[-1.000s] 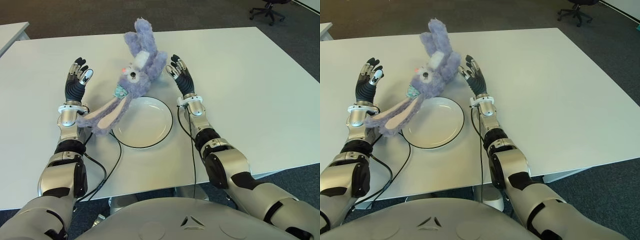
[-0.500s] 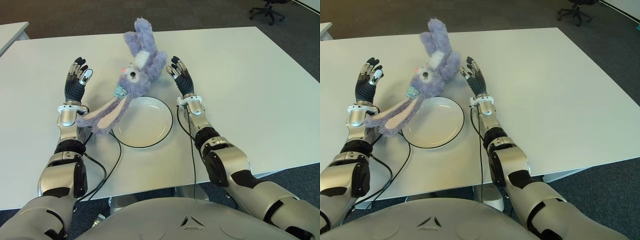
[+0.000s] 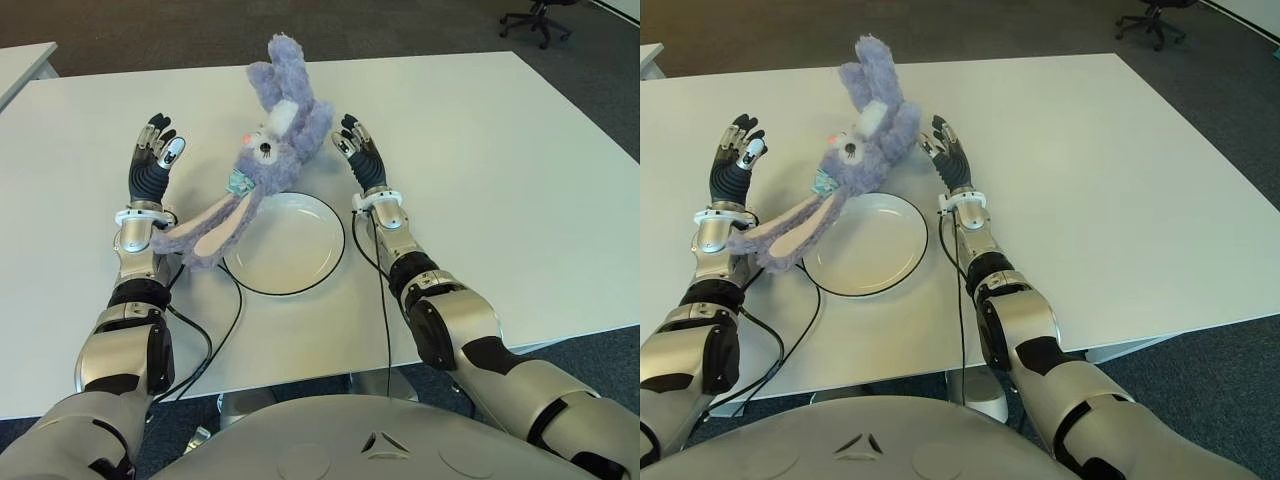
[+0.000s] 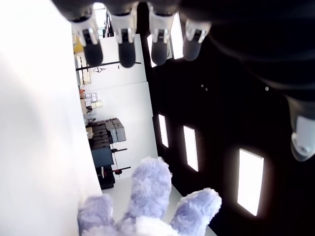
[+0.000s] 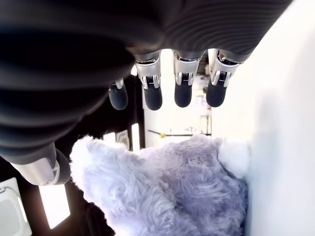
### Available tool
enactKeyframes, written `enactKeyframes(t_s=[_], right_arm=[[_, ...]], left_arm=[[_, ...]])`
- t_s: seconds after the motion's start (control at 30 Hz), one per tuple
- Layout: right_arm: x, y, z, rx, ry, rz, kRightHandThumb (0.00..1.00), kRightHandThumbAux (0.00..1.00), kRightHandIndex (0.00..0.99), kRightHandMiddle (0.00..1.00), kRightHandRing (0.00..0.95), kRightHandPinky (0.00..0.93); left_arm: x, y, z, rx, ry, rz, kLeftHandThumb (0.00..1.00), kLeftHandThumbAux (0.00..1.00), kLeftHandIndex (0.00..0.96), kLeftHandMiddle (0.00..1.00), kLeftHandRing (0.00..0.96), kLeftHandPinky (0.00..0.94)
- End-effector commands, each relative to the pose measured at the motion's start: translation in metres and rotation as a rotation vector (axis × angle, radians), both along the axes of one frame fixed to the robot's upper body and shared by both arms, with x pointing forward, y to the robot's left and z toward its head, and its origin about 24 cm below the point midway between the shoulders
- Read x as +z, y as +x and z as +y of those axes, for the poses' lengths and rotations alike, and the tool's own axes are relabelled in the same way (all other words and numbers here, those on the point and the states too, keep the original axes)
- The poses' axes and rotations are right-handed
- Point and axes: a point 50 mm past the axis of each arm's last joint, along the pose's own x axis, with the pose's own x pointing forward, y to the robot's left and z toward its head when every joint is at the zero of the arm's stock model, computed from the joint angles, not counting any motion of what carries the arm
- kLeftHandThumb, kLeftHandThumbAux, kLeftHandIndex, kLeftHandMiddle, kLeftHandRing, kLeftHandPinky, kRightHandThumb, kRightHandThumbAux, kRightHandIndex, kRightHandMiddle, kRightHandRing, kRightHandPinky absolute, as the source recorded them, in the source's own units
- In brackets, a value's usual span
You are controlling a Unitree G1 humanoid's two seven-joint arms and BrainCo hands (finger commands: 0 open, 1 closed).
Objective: Put the doll into the plate.
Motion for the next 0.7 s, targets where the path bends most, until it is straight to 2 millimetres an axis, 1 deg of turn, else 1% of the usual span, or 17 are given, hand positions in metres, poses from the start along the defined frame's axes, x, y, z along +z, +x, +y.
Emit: enactKeyframes(t_s=[0.03, 0.47, 0.7], right_arm=[[-0.003, -0.009, 0.038, 0.078, 0.038, 0.046, 0.458, 0.472, 0.045, 0.010, 0.008, 0.050], [0.001, -0.006, 0.047, 0.095, 0.017, 0.061, 0.439, 0.472, 0.042, 0.016, 0.009, 0.039], [0.003, -0.005, 0.050, 0.100, 0.017, 0.073, 0.457, 0.477, 0.046, 0.013, 0.010, 0.053]], left_arm=[[-0.044, -0.025, -0.010, -0.010, -0.055, 0.156, 0.000, 0.451, 0.000, 0.081, 0.089, 0.096], [-0.045, -0.026, -0.011, -0.007, -0.050, 0.157, 0.000, 0.446, 0.000, 0.081, 0.086, 0.093], [-0.045, -0.026, -0.010, 0.005, -0.048, 0.159, 0.000, 0.443, 0.000, 0.090, 0.092, 0.106]])
